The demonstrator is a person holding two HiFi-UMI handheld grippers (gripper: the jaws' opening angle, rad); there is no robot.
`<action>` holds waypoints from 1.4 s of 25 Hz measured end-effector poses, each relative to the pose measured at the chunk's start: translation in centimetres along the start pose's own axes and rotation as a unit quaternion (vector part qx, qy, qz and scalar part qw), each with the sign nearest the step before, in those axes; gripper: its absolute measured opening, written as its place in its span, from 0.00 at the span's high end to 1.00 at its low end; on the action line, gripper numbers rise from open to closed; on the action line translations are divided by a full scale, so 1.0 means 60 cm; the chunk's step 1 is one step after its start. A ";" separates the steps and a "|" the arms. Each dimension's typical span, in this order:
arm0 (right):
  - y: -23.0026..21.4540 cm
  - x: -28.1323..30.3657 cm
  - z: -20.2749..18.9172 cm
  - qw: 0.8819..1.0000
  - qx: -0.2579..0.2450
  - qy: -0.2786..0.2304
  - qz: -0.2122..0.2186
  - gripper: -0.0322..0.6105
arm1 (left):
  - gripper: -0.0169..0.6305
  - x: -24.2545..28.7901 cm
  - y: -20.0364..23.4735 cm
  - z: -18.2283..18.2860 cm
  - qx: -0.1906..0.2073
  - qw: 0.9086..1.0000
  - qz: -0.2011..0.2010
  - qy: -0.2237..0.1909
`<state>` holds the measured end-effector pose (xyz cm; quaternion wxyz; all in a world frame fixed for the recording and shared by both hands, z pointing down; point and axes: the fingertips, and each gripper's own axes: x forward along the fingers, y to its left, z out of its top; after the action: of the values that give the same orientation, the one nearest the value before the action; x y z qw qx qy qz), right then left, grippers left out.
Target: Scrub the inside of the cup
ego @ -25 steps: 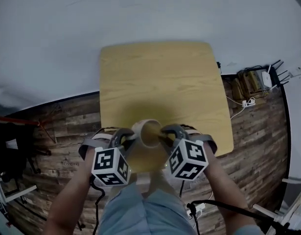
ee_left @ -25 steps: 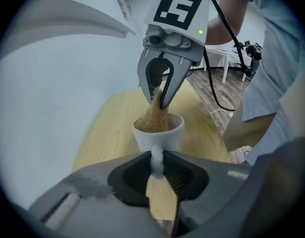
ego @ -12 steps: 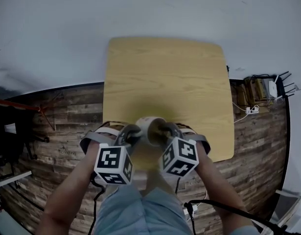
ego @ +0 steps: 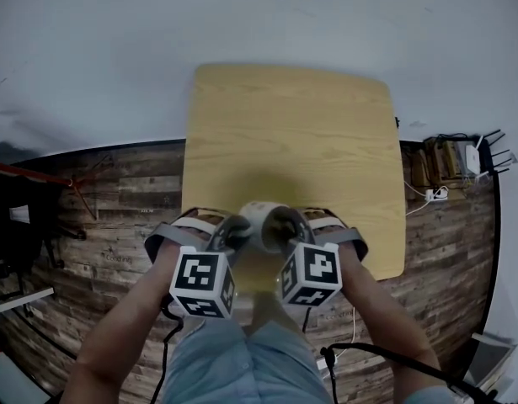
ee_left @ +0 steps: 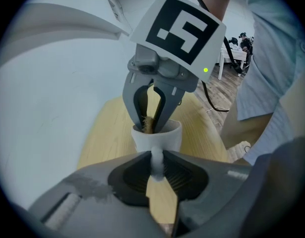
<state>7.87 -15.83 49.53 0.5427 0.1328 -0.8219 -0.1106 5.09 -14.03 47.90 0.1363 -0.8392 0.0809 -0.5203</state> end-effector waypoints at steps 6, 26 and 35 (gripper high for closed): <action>0.003 0.029 -0.012 0.993 -0.089 0.076 -0.025 0.87 | 0.83 -0.003 0.012 0.000 0.005 1.000 0.009 0.007; 0.051 -0.007 0.019 0.970 0.176 -0.034 0.165 0.88 | 0.83 0.000 0.009 0.001 0.049 0.998 0.010 0.031; 0.004 -0.033 0.003 0.969 0.219 -0.062 0.099 0.88 | 0.83 0.004 0.003 0.013 0.067 0.997 -0.007 0.038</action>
<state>8.42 -14.91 47.81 0.4567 0.1592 -0.8671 0.1191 5.86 -14.15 47.71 0.1856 -0.8084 0.0452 -0.5568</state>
